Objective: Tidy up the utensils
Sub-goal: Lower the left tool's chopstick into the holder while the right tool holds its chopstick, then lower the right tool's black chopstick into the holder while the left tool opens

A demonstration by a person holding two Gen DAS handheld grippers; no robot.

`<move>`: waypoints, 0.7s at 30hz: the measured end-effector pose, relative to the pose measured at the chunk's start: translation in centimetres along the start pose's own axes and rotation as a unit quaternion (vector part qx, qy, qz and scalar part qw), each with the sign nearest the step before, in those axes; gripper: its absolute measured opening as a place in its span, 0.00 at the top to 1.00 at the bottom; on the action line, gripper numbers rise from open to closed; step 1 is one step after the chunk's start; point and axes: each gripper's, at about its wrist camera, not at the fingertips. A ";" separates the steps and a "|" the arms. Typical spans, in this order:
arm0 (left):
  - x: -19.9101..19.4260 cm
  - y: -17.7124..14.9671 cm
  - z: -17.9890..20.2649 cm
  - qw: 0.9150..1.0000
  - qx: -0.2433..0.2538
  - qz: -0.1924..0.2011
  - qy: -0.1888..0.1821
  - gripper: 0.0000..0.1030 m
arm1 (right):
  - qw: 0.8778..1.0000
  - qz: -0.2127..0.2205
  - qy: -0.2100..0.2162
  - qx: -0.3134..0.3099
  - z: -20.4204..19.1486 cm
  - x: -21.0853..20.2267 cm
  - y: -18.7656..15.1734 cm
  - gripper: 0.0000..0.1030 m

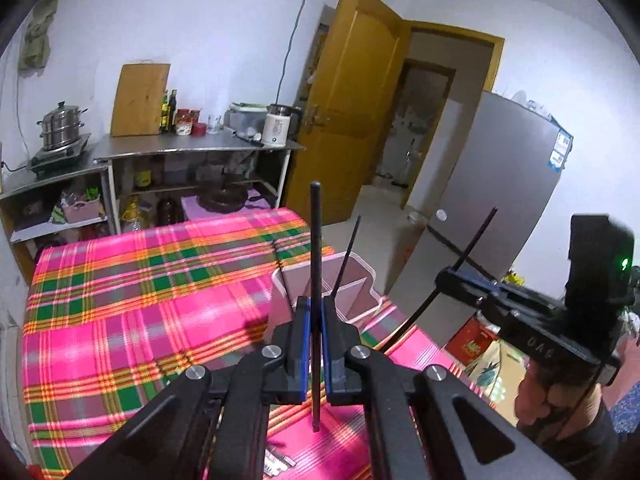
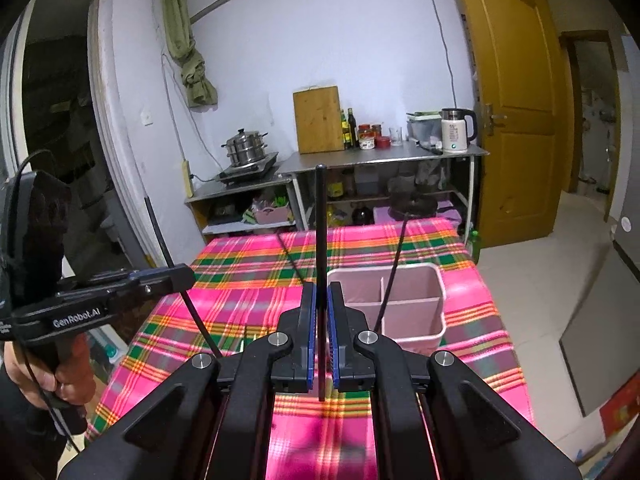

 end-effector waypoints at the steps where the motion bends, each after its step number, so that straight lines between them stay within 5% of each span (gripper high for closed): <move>1: 0.1 0.6 0.0 1.000 -0.001 0.005 -0.003 0.96 | 1.000 0.002 -0.001 0.001 0.1 0.0 0.3 0.95; 11: 3.9 5.4 -0.3 1.000 0.002 0.022 0.001 0.95 | 0.999 0.031 -0.009 0.027 1.8 1.3 4.5 0.95; 21: 8.6 6.1 -1.3 1.000 0.006 0.018 0.021 0.96 | 0.999 0.025 -0.017 0.043 3.5 4.7 5.5 0.95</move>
Point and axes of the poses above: each gripper's, at about its wrist camera, not at the fingertips, and x roughly the way its jaws point, z to its right, y to its top, and after that the axes turned 15 degrees about x, right-handed
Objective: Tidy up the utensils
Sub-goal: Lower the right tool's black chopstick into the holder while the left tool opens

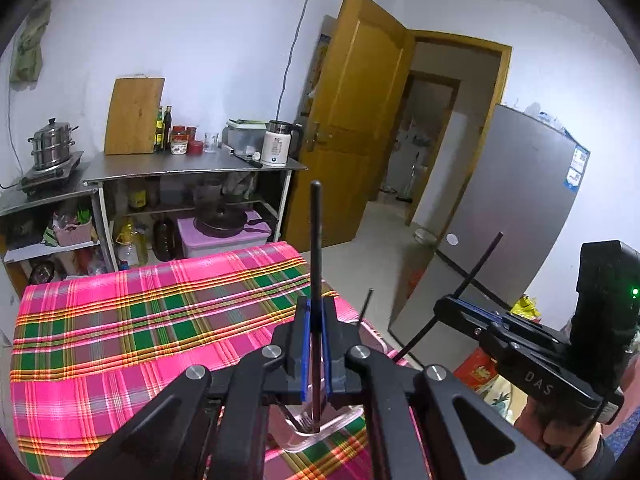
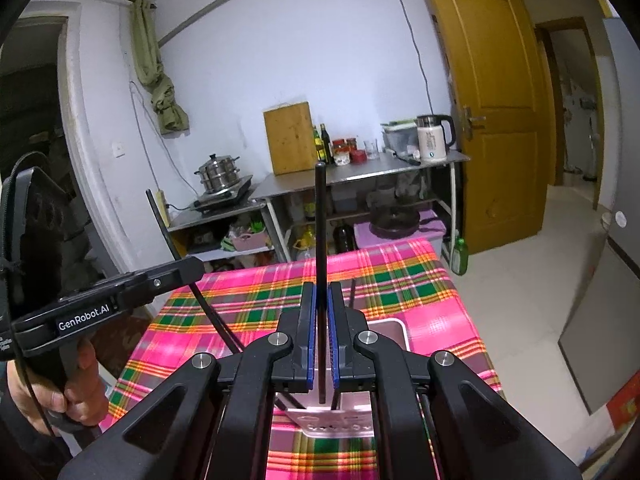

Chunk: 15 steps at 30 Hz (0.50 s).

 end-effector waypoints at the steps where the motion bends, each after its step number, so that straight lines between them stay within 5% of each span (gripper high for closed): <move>1: 0.6 -0.3 -0.1 1.000 -0.001 -0.003 0.001 0.95 | 1.000 -0.004 -0.001 0.003 0.3 0.5 -0.2 0.95; 15: 4.5 -4.6 -0.9 0.999 0.001 -0.043 -0.006 0.95 | 0.998 -0.064 -0.014 0.014 2.5 5.5 -3.6 0.94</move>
Point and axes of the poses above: each gripper's, at about its wrist camera, not at the fingertips, and x roughly the way its jaws point, z to its right, y to its top, and after that the axes turned 15 degrees about x, right-handed
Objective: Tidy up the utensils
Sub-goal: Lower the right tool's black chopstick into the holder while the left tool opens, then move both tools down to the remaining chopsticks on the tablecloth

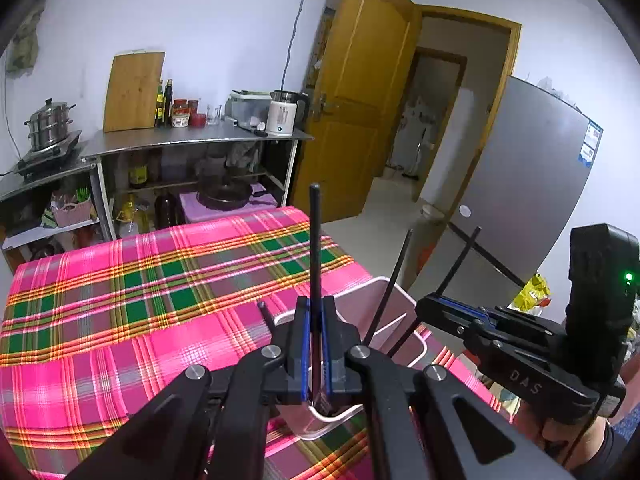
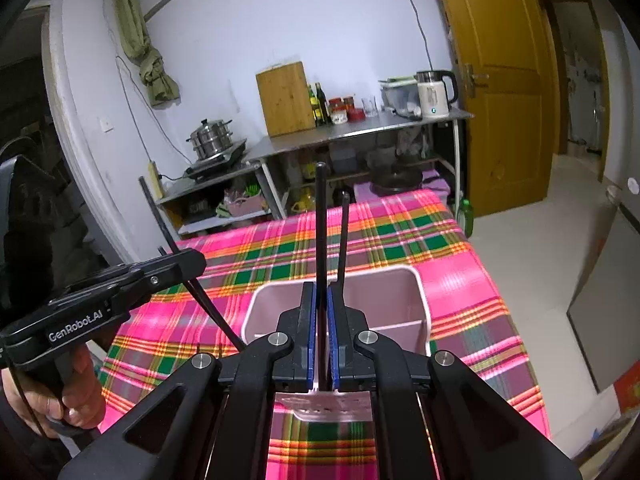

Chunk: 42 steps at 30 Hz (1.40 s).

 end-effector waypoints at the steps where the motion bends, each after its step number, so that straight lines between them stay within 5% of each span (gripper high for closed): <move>1: 0.1 -0.3 -0.1 1.000 -0.002 -0.002 -0.002 0.95 | 1.000 -0.004 -0.001 0.002 0.2 0.2 -0.1 0.94; 5: -0.2 -0.9 -0.1 1.000 -0.006 -0.003 -0.003 0.94 | 1.000 -0.015 -0.002 0.003 0.3 0.5 -0.5 0.94; 12: -2.7 -1.6 -0.1 1.000 -0.011 0.009 0.004 0.88 | 1.000 0.000 -0.002 0.000 0.1 -1.0 -0.7 0.77; 21: -8.0 -3.5 0.2 0.999 -0.022 0.035 0.019 0.86 | 1.000 0.021 0.007 -0.002 -0.4 -5.1 -2.5 0.77; 42: -13.9 -16.7 -1.1 0.993 -0.093 -0.024 0.072 0.86 | 0.996 -0.037 0.053 -0.059 -4.9 -7.0 -11.3 0.77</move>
Point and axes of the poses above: each gripper's, at about its wrist camera, not at the fingertips, and x roughly the way its jaws point, z to its right, y to its top, and after that the axes turned 15 degrees about x, right-handed
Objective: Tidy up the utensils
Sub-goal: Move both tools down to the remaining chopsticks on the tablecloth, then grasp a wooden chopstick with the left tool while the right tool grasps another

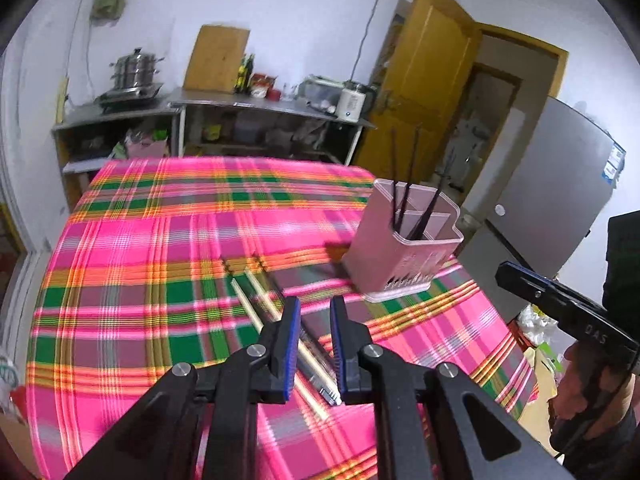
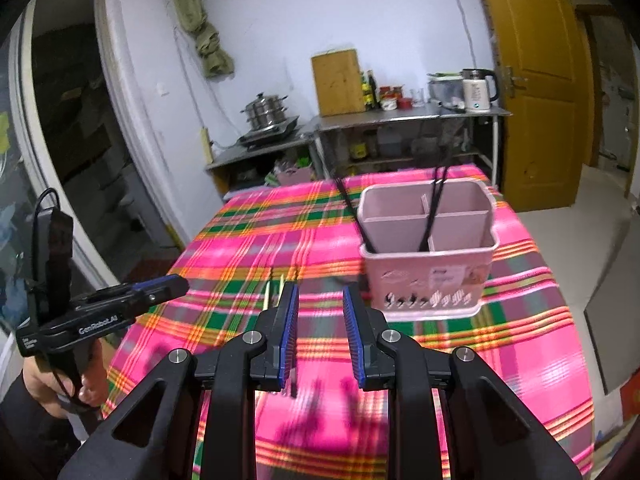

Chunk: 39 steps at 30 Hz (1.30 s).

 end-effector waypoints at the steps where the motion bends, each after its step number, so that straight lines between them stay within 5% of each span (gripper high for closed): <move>1: 0.1 -0.6 -0.3 1.000 -0.005 -0.006 0.001 0.86 | 1.000 -0.004 0.000 -0.003 0.0 0.2 -0.3 0.77; 8: 1.4 -2.3 -1.3 0.999 -0.026 -0.028 0.004 0.84 | 0.999 -0.029 0.004 -0.020 -1.1 2.0 -2.1 0.77; 12: 2.7 -2.7 -2.0 0.998 -0.038 -0.039 0.008 0.76 | 0.999 -0.041 0.002 -0.020 -1.1 3.1 -2.5 0.77; 23: 9.4 -4.2 -4.1 0.993 -0.073 -0.087 0.016 0.72 | 0.996 -0.082 -0.008 -0.024 -0.7 7.7 -3.9 0.77; 39: 14.3 -4.3 -3.7 0.990 -0.043 -0.109 0.077 0.73 | 0.995 -0.100 -0.012 -0.019 0.1 10.1 -3.8 0.77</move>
Point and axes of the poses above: each gripper's, at about its wrist camera, not at the fingertips, and x roughly the way its jaws point, z to its right, y to its top, and after that the axes turned 15 degrees about x, right-handed
